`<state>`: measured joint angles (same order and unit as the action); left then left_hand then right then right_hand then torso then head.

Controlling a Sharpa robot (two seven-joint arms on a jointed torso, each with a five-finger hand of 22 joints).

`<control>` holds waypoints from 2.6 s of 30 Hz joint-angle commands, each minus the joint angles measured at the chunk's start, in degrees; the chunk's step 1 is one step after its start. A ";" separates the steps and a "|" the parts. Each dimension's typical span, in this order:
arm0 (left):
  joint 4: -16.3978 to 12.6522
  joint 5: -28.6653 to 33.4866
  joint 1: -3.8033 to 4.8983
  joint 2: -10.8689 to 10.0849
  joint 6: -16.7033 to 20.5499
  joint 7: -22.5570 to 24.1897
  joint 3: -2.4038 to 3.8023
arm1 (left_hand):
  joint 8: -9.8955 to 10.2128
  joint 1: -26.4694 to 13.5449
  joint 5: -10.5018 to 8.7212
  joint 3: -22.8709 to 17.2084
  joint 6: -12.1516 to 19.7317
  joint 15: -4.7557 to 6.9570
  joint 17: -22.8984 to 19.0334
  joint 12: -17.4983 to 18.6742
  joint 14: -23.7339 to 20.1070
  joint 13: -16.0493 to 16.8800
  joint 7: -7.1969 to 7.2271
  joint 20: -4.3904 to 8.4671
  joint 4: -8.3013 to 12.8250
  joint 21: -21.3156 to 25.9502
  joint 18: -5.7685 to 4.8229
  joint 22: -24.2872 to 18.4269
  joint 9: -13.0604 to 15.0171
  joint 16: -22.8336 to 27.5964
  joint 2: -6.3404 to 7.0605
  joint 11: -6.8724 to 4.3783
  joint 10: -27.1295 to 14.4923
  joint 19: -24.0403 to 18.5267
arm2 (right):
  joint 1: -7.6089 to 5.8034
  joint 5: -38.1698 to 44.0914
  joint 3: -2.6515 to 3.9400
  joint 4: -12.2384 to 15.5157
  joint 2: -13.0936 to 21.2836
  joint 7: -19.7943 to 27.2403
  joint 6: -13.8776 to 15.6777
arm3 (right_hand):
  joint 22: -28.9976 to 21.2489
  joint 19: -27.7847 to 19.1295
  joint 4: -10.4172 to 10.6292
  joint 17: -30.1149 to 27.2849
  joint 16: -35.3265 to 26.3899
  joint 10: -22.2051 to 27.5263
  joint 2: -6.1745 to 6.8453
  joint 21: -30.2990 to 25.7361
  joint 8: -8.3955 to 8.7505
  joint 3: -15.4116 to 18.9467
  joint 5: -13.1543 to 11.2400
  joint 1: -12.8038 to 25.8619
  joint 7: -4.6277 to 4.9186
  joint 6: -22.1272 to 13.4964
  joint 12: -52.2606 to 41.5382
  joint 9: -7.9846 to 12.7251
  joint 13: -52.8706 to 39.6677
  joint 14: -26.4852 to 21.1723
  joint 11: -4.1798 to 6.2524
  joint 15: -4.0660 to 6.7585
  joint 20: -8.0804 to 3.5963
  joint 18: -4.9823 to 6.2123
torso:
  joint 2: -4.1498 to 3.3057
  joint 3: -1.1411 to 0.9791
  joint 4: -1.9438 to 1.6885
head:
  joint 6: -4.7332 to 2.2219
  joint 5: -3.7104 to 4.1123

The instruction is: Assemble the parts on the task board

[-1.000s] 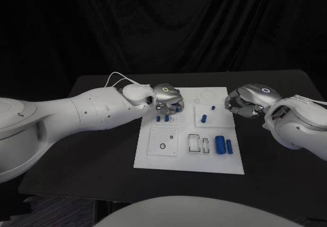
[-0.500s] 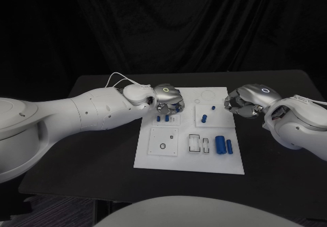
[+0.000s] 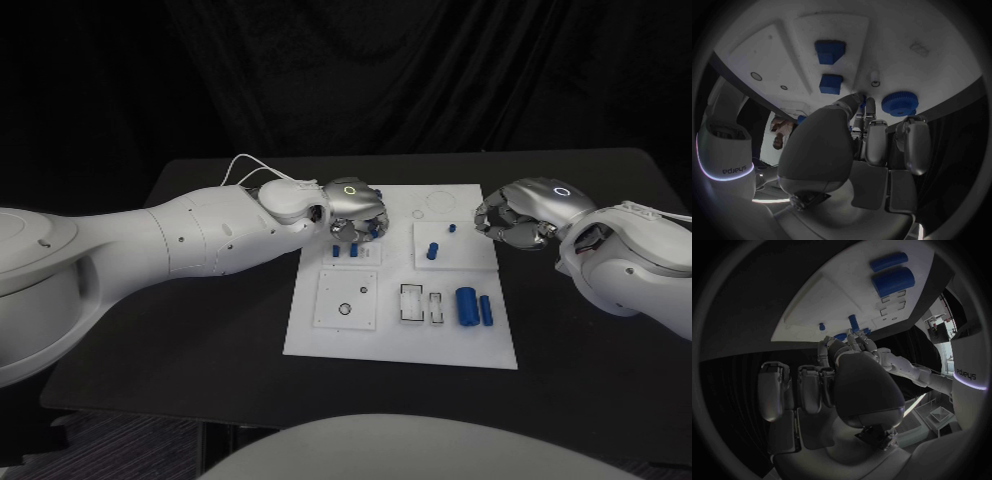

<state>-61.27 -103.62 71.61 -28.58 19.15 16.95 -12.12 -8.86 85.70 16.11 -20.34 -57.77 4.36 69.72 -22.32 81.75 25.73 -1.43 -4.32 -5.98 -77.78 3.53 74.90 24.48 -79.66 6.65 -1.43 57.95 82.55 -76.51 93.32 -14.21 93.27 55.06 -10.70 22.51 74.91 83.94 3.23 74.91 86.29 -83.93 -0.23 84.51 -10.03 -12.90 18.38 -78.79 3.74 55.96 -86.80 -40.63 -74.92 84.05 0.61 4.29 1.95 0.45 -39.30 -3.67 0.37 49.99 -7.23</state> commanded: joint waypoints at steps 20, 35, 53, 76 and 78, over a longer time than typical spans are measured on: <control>-9.52 -0.18 4.20 -8.32 6.90 1.88 -0.02 | 0.41 -0.17 -0.03 -0.81 -2.61 0.25 -0.58 3.48 0.82 -1.43 0.01 0.30 0.77 -2.35 -1.14 11.95 0.12 -0.02 0.26 -0.18 3.87 1.71 | 0.10 0.19 0.04 -0.28 0.33 -0.51 -0.65 | 13.04 3.38 -0.02 7.35 -0.41 -2.53 0.19 -0.42 -0.13 -0.19 0.35 0.03 -0.06 0.34 0.31 -0.09 -10.45 4.36 0.40 0.27 -0.07 1.11 | 0.23 0.03 -0.31 | 0.01 -0.30; -8.16 -0.18 2.89 -8.84 3.57 0.79 -0.04 | 0.53 -0.44 -0.54 -0.94 -2.97 0.16 -1.12 4.52 0.68 -1.84 -0.21 0.59 0.66 -2.67 -1.20 12.06 0.12 0.29 0.44 0.01 4.23 1.89 | 0.11 0.19 0.04 -0.22 0.57 -0.33 -0.81 | 13.03 3.38 -0.02 7.34 -0.42 -2.51 0.19 -0.44 -0.12 -0.20 0.34 0.04 -0.07 0.35 0.34 -0.09 -10.41 4.36 0.41 0.28 -0.08 1.11 | -0.01 0.11 -0.60 | 0.01 -0.03; -6.81 -0.19 1.32 -8.19 2.40 -0.77 -0.04 | 0.89 -0.60 -0.56 -1.18 -3.01 0.07 -1.61 5.78 0.60 -2.26 -0.44 0.90 0.75 -2.66 -1.21 12.06 0.04 0.55 0.65 0.30 4.47 1.88 | 0.12 0.19 0.04 -0.25 0.56 -0.14 -0.49 | 13.03 3.38 -0.02 7.34 -0.42 -2.51 0.19 -0.44 -0.12 -0.20 0.34 0.04 -0.07 0.35 0.34 -0.09 -10.41 4.36 0.41 0.28 -0.08 1.11 | -0.07 0.12 -0.51 | 0.01 -0.12; -6.69 -0.19 1.06 -8.47 0.70 -1.59 -0.04 | 1.31 -0.56 -0.50 -1.42 -2.60 0.02 -2.09 6.64 0.43 -2.59 -0.44 0.98 0.87 -2.39 -1.16 11.98 -0.08 0.82 0.73 0.41 4.30 1.72 | 0.12 0.19 0.04 -0.35 0.44 -0.26 -0.79 | 13.03 3.38 -0.02 7.34 -0.42 -2.51 0.19 -0.44 -0.12 -0.20 0.34 0.04 -0.07 0.35 0.34 -0.09 -10.41 4.36 0.41 0.28 -0.08 1.11 | 0.02 0.12 -0.49 | 0.01 -0.25; -6.56 -0.19 1.01 -8.33 0.54 -1.57 -0.04 | 1.36 -0.55 -0.49 -1.44 -2.55 0.02 -2.15 6.69 0.41 -2.62 -0.43 0.98 0.88 -2.29 -1.14 11.95 -0.10 0.85 0.72 0.42 4.31 1.66 | 0.12 0.19 0.04 -0.35 0.42 -0.27 -0.81 | 13.03 3.38 -0.02 7.34 -0.42 -2.51 0.19 -0.44 -0.12 -0.20 0.34 0.04 -0.07 0.35 0.34 -0.09 -10.41 4.36 0.41 0.28 -0.08 1.11 | 0.01 0.11 -0.49 | 0.01 -0.22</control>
<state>-67.88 -103.71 72.74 -37.08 20.50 15.40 -12.21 -7.59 85.17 15.78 -21.46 -60.60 4.40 67.63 -15.88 82.22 23.19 -1.83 -3.91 -5.21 -80.23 2.59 74.91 24.43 -79.10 7.22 -0.89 62.54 83.97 -76.51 93.32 -14.21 92.91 55.49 -10.64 21.92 74.90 83.94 3.24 74.91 86.06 -83.93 -0.23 84.31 -10.03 -12.89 18.38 -78.79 3.74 55.96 -86.81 -40.65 -74.91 84.05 0.61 4.29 1.95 0.45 -39.29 -3.55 -0.08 49.99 -7.47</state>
